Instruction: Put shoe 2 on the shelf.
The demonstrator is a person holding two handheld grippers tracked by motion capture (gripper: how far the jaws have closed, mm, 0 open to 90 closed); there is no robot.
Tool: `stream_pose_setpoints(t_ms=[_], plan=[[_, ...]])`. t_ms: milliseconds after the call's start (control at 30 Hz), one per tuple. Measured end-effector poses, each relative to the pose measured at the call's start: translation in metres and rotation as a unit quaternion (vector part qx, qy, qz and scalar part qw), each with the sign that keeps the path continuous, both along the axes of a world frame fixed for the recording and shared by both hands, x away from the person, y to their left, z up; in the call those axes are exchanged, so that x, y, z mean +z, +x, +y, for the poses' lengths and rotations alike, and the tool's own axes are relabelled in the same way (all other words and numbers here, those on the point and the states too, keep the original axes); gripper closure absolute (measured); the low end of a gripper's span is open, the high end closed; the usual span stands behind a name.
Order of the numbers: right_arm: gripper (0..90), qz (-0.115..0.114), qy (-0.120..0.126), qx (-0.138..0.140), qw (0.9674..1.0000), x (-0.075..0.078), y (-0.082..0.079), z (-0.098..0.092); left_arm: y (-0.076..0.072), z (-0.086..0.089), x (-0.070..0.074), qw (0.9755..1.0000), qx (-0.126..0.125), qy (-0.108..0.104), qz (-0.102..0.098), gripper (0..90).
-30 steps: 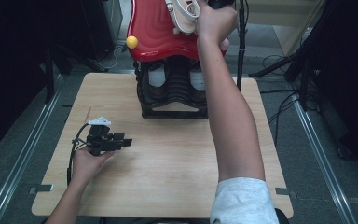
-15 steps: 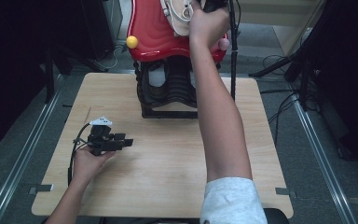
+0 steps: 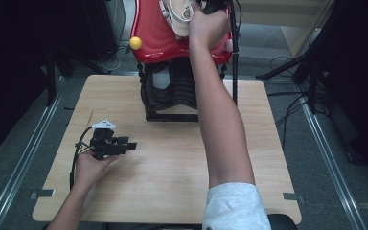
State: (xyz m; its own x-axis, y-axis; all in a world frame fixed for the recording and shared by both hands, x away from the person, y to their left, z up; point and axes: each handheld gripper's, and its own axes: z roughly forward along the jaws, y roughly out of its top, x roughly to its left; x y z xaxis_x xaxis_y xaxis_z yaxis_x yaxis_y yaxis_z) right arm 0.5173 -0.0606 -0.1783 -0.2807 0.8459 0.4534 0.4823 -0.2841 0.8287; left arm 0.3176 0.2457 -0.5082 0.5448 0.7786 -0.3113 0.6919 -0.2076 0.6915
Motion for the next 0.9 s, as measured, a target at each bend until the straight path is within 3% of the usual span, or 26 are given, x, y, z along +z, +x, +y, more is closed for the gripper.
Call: stream_pose_setpoints(t_ms=[67,200,500,900], plan=[[83.4,-0.002,0.003,0.001,1.0000,0.000,0.000,0.001,0.000,0.000,0.000,1.0000,0.000,0.000,0.000,47.2],[86.1,-0.004,0.046,0.019,0.9988,0.000,-0.002,0.000,0.001,-0.001,0.000,1.0000,-0.001,0.002,0.002,47.2],[81.5,-0.025,0.012,0.033,0.9991,0.003,-0.007,0.005,0.001,-0.001,-0.001,1.0000,-0.002,0.004,0.002,47.2],[69.0,-0.022,0.011,0.068,0.9974,0.008,-0.006,-0.009,0.003,-0.005,-0.002,1.0000,-0.007,0.004,0.001,47.2]])
